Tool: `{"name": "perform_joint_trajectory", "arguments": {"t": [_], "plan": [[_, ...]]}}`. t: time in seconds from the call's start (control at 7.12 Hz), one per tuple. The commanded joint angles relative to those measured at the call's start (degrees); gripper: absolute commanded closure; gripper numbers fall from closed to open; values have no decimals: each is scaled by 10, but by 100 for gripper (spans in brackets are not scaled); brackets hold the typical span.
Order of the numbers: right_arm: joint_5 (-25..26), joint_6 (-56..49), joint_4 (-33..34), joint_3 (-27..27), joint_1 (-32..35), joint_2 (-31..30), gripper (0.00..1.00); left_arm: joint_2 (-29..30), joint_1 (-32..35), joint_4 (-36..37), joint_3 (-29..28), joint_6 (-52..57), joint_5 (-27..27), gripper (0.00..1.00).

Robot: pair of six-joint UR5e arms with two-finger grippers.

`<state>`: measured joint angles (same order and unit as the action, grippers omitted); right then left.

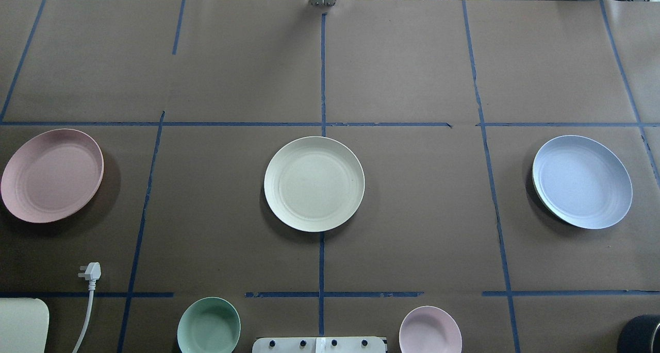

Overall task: Stack three plates with pink and blue
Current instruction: 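Move the left gripper toward the rim of the pink plate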

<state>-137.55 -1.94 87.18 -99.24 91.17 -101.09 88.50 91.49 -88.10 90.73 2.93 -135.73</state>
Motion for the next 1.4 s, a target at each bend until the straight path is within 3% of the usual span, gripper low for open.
{"name": "perform_joint_trajectory", "arguments": {"t": [0.0,0.28,0.42,0.7,0.84,0.98,1.26], "plan": [[0,0,0,0,0,1,0,0,0,0,1,-1,-1,0],[0,1,-1,-2,0,2,0,0,-7,-19,9,-57,-2,0],[1,1,-1,-2,0,2,0,-15,-36,-77,9,-125,-30,0],[0,1,-4,-4,0,3,0,-61,-132,-303,2,-352,-32,0],[0,1,-6,-5,0,4,0,-62,-184,-377,-16,-441,-18,0],[0,1,-7,-6,0,5,0,-61,-234,-438,-39,-496,41,0],[1,1,-7,-7,0,5,0,-58,-269,-466,-55,-537,71,0]]}}
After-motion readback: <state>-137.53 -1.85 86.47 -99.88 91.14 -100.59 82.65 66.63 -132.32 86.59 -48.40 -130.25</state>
